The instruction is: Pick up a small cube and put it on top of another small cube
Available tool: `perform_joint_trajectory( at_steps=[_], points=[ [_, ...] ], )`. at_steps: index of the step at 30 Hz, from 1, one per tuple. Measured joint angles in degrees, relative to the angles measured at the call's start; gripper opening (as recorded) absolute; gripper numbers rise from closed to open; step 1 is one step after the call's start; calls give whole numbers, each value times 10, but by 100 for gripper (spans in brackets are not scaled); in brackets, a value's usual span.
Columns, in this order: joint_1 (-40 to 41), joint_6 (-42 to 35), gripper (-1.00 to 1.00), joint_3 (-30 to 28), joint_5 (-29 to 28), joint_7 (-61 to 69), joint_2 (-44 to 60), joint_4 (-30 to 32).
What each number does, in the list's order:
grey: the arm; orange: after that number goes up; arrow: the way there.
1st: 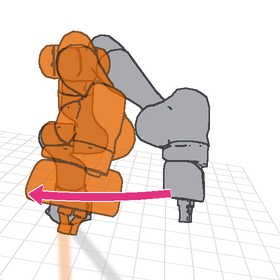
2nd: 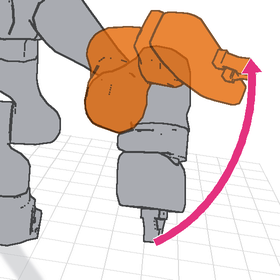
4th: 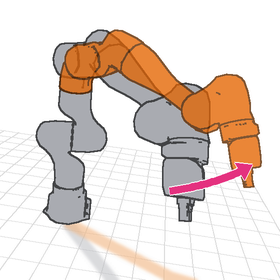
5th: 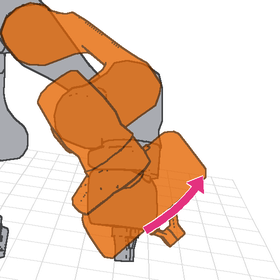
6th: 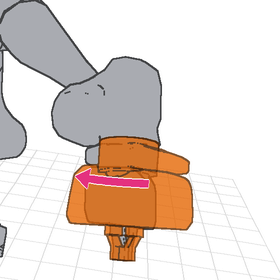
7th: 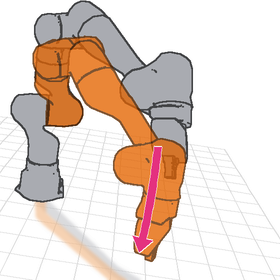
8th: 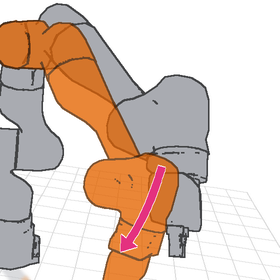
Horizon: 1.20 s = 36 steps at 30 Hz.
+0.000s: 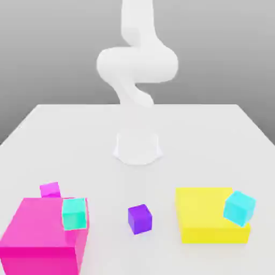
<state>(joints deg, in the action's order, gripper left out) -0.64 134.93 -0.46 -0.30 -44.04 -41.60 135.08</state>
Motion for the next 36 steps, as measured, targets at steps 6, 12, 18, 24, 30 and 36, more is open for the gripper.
perform_joint_trajectory(
  at_steps=[6, 12, 18, 24, 30, 36],
  points=[
    [-17, 89, 0, -15, -7, 52, 122, 90],
    [-32, 179, 0, -29, -8, 109, 247, 180],
    [-42, 278, 0, -35, 0, 178, 386, 278],
    [-28, 378, 0, -14, 26, 210, 512, 280],
    [-16, 424, -100, -1, 31, 214, 568, 270],
    [-19, 399, -100, -5, 24, 209, 538, 276]
  ],
)
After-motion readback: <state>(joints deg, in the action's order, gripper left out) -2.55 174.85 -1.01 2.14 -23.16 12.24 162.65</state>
